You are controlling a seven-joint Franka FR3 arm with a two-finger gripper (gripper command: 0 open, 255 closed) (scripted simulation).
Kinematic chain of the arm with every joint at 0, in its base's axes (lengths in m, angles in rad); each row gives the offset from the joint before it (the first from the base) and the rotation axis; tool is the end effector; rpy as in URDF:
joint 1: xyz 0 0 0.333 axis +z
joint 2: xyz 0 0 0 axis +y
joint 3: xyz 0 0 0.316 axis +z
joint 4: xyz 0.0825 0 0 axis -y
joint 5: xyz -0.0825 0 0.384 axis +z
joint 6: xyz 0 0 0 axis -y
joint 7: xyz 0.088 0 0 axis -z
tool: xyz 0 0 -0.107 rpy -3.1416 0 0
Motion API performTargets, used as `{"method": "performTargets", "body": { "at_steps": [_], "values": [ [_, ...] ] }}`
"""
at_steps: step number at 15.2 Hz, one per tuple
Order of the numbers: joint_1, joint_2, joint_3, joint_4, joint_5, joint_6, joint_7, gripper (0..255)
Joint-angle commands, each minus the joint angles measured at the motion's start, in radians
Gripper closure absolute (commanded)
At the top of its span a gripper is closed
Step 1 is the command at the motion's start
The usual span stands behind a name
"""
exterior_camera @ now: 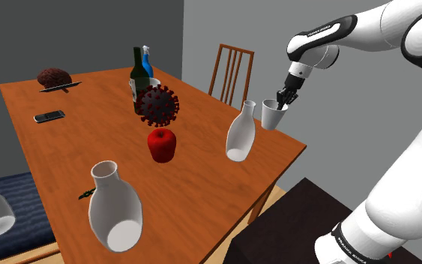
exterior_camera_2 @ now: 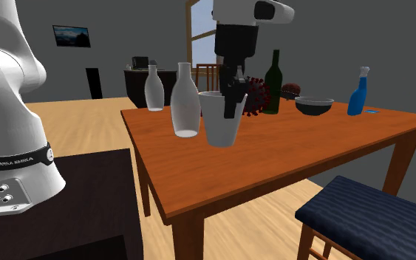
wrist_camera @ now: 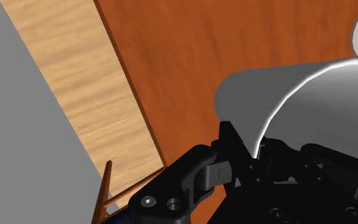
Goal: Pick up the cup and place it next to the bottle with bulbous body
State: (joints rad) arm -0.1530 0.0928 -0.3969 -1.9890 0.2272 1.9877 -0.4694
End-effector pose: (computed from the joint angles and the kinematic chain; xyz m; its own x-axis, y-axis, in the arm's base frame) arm 0.4905 -0.2798 0.4143 0.9836 -0.1799 -0.0092 -0.1784 -0.9661 -0.1866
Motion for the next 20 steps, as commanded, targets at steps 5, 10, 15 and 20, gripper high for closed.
{"method": "performTargets", "body": {
  "at_steps": [5,10,15,20],
  "values": [
    [0.0,-0.026,-0.002,0.053,-0.018,-0.075,0.02,255],
    [0.0,-0.043,-0.003,0.102,-0.029,-0.137,0.035,255],
    [0.0,-0.053,-0.004,0.157,-0.036,-0.201,0.049,255],
    [-0.001,-0.058,-0.005,0.218,-0.04,-0.266,0.06,255]
  ]
}}
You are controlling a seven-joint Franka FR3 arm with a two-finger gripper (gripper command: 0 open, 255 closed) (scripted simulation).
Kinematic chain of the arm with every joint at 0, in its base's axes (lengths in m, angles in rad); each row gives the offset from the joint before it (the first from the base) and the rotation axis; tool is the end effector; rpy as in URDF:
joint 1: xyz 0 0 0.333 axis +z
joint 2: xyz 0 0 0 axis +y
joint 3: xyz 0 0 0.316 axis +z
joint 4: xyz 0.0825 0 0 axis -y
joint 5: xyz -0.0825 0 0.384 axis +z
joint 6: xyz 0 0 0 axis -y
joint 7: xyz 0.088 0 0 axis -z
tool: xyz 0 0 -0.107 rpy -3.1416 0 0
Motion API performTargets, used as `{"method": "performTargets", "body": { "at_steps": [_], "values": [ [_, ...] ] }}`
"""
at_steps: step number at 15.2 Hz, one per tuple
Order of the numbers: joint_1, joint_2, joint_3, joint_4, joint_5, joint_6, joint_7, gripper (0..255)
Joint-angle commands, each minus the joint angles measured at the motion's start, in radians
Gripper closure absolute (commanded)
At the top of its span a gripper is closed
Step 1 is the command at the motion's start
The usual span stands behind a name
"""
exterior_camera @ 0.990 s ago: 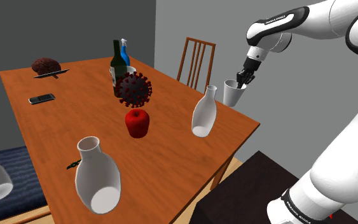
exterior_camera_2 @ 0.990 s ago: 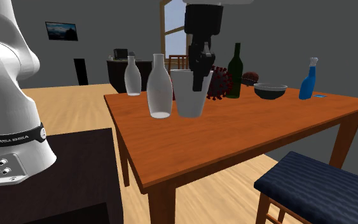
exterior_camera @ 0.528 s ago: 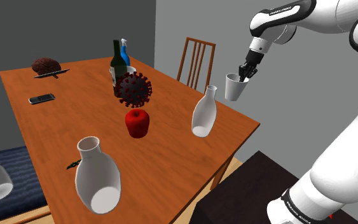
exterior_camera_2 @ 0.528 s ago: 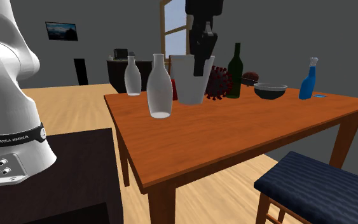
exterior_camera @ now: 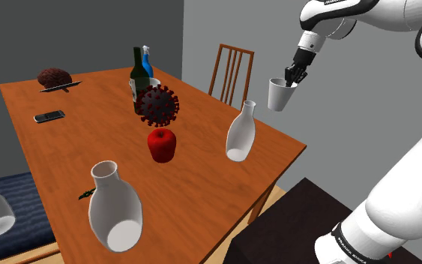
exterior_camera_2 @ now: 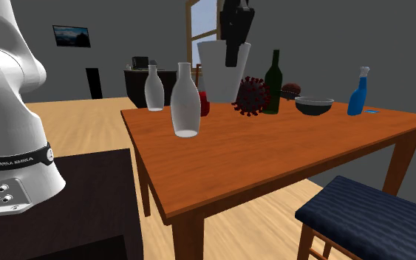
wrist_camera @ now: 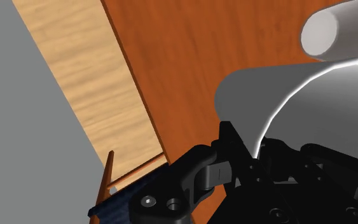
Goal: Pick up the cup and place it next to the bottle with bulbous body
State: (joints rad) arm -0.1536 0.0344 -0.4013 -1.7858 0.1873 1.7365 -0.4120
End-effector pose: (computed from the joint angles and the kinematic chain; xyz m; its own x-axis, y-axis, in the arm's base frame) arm 0.4901 -0.2807 0.5200 0.9837 -0.1798 -0.0093 -0.1784 -0.9661 -0.1867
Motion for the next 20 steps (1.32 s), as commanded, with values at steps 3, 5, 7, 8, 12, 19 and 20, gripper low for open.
{"method": "performTargets", "body": {
  "at_steps": [3,5,7,8,12,19,20],
  "values": [
    [-0.001,0.0,-0.001,0.055,-0.002,-0.054,0.009,255],
    [-0.002,0.001,-0.001,0.083,-0.002,-0.081,0.012,255],
    [-0.003,0.003,-0.002,0.112,-0.001,-0.108,0.016,255],
    [-0.003,0.005,-0.002,0.127,-0.001,-0.122,0.017,255],
    [-0.006,0.014,-0.004,0.191,0.002,-0.178,0.023,255],
    [-0.013,0.041,-0.009,0.318,0.013,-0.28,0.031,255],
    [-0.015,0.046,-0.01,0.338,0.016,-0.295,0.032,255]
  ]
}}
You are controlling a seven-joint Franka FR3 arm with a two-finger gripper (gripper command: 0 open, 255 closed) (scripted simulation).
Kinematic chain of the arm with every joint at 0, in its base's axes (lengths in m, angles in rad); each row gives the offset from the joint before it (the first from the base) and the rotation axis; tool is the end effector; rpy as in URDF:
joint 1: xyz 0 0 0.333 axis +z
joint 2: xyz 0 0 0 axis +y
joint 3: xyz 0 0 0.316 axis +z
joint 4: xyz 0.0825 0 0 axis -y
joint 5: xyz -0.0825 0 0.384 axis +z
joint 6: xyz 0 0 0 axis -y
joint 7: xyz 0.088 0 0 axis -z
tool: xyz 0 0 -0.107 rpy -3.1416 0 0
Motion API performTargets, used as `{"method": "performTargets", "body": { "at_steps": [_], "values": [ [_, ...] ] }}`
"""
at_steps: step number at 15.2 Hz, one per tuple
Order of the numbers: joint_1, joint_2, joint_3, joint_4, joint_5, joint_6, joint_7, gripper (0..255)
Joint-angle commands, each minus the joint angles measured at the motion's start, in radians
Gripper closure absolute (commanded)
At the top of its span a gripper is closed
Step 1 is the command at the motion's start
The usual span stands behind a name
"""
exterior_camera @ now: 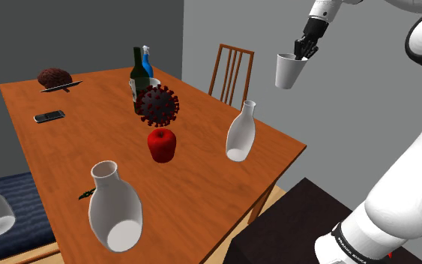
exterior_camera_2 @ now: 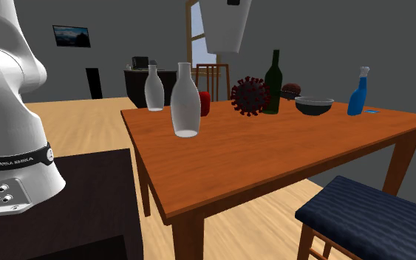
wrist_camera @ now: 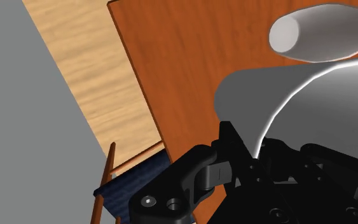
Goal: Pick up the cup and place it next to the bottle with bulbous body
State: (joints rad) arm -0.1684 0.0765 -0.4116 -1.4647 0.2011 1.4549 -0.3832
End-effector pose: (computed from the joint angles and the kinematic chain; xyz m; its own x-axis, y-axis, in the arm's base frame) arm 0.4900 -0.2818 0.6265 0.9837 -0.1798 -0.0091 -0.1783 -0.9661 -0.1865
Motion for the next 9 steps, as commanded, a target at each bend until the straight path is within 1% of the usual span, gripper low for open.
{"method": "performTargets", "body": {
  "at_steps": [1,9],
  "values": [
    [-0.002,0.009,-0.001,0.038,0.004,-0.029,0.004,255],
    [-0.023,0.071,-0.01,0.227,0.035,-0.163,0.009,255]
  ]
}}
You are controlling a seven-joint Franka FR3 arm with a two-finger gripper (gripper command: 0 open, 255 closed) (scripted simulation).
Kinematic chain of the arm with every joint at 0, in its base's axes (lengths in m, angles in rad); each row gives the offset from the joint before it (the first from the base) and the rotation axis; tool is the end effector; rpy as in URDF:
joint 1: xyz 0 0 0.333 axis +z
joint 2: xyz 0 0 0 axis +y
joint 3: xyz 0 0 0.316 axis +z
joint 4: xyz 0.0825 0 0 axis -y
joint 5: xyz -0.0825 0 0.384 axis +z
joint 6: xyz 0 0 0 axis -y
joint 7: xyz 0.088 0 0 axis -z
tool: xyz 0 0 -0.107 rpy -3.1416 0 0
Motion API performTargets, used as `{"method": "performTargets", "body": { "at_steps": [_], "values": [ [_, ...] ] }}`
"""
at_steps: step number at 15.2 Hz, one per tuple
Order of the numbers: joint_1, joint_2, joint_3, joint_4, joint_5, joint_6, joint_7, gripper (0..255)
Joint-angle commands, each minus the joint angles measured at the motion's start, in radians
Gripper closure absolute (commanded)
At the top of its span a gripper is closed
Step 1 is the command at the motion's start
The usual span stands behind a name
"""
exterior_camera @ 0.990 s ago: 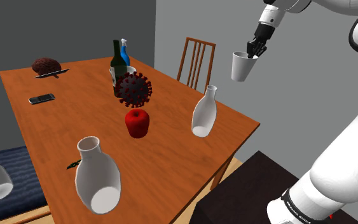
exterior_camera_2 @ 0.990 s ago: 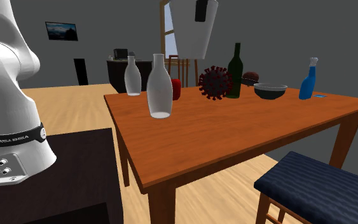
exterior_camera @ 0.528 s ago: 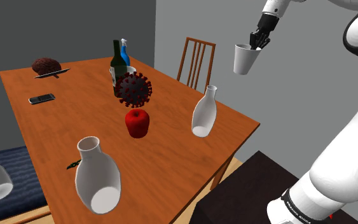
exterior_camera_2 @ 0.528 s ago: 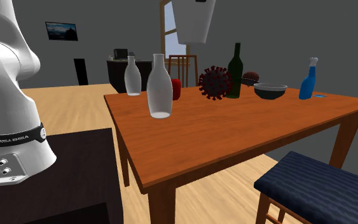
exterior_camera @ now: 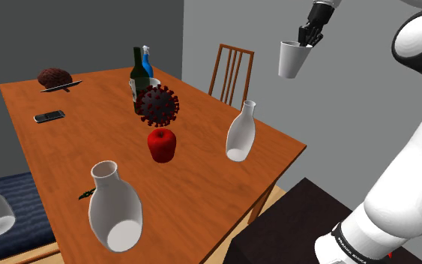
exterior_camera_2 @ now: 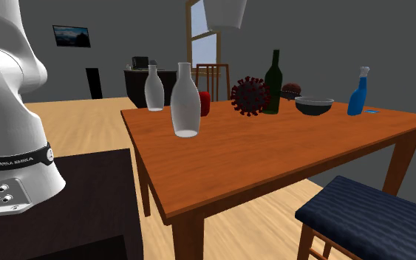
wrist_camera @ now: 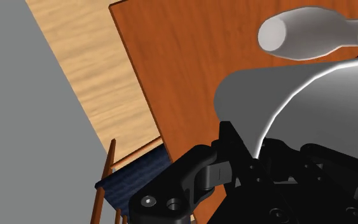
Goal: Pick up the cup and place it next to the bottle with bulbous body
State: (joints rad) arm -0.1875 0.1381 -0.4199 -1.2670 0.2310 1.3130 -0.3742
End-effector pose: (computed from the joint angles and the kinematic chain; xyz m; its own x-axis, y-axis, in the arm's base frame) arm 0.4911 -0.2805 0.6726 0.9836 -0.1801 -0.0091 -0.1786 -0.9661 -0.1866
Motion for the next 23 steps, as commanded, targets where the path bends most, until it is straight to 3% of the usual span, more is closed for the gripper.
{"method": "performTargets", "body": {
  "at_steps": [1,11,23],
  "values": [
    [-0.006,0.014,-0.003,0.044,0.008,-0.031,0.0,255],
    [0.156,-0.201,0.132,-0.222,-0.062,0.082,0.263,255],
    [0.288,-0.282,0.309,-0.329,-0.06,0.164,0.565,255]
  ]
}}
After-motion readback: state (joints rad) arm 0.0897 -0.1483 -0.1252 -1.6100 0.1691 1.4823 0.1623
